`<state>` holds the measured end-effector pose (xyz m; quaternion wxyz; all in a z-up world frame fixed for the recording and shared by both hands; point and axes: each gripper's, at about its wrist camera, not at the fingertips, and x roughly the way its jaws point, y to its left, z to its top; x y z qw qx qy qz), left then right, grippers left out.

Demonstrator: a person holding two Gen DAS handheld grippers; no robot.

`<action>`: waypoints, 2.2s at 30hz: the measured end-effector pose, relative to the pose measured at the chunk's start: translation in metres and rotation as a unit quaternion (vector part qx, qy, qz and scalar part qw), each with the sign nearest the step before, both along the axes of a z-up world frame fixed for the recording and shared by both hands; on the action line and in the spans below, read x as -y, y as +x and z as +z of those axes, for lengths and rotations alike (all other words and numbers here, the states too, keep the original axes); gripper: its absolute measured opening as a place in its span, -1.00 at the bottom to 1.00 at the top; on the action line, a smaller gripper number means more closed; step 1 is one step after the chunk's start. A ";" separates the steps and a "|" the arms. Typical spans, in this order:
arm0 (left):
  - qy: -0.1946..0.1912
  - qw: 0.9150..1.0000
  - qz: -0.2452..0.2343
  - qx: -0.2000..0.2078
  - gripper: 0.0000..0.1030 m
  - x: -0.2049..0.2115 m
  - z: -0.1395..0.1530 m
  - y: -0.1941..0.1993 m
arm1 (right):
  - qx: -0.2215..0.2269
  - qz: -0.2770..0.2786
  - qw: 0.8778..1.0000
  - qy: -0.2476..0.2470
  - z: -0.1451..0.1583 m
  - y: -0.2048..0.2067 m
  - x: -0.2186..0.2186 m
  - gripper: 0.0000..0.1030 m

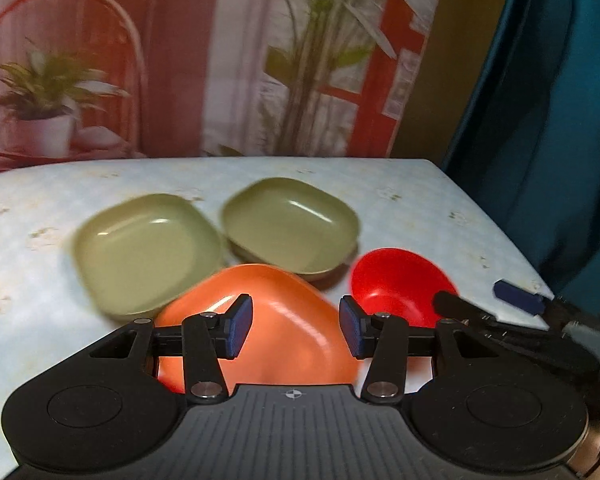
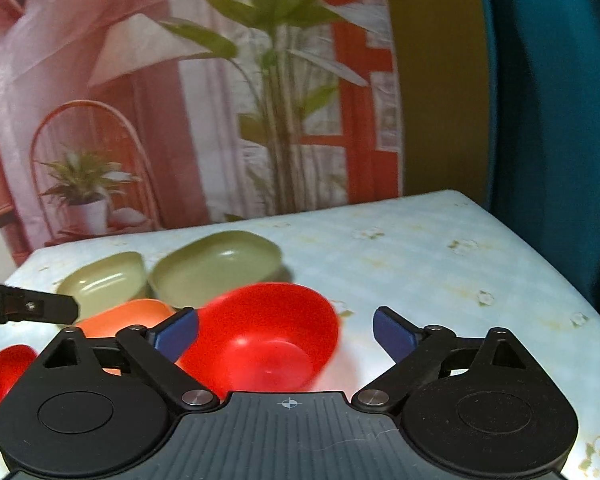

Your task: Organize plates and bowls

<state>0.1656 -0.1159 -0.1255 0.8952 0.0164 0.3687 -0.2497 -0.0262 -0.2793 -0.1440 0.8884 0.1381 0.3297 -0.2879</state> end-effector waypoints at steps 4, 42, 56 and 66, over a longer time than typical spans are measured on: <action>0.012 1.000 -0.022 -0.003 -0.03 0.029 -0.010 0.009 | -0.008 -0.016 1.000 0.006 -0.009 -0.006 0.010 0.63; 0.043 0.997 -0.066 -0.009 -0.60 0.061 -0.026 0.013 | 0.009 0.018 0.998 0.059 -0.013 -0.004 0.022 -0.44; 0.020 0.999 -0.025 0.028 -0.59 0.018 0.013 0.004 | 0.015 0.082 0.995 0.059 0.027 0.030 0.009 -0.44; 0.006 0.999 0.011 0.043 -0.59 -0.028 0.034 -0.013 | 0.011 0.135 0.989 0.062 0.050 0.063 -0.028 -0.44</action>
